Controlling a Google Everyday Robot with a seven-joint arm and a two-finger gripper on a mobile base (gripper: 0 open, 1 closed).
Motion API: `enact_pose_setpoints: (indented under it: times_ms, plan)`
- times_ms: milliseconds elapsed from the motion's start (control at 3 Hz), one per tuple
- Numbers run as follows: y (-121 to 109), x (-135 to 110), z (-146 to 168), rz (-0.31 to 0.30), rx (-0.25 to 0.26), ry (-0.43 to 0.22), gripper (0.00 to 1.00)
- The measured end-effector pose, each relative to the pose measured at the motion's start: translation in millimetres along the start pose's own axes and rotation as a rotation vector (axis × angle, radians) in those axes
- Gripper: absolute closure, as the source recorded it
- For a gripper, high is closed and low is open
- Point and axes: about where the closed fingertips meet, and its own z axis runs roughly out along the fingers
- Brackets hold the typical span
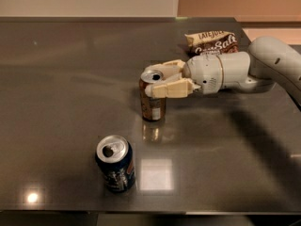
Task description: Place orange can upright
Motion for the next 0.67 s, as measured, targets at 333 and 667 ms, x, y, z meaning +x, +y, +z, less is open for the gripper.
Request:
enact_pose_setpoints:
  times_ms: [333,667]
  plan:
    - [0.6,-0.9,2.2,-0.001,-0.004,0.0,0.0]
    - [0.6,-0.9,2.3,-0.001,-0.004,0.0,0.0]
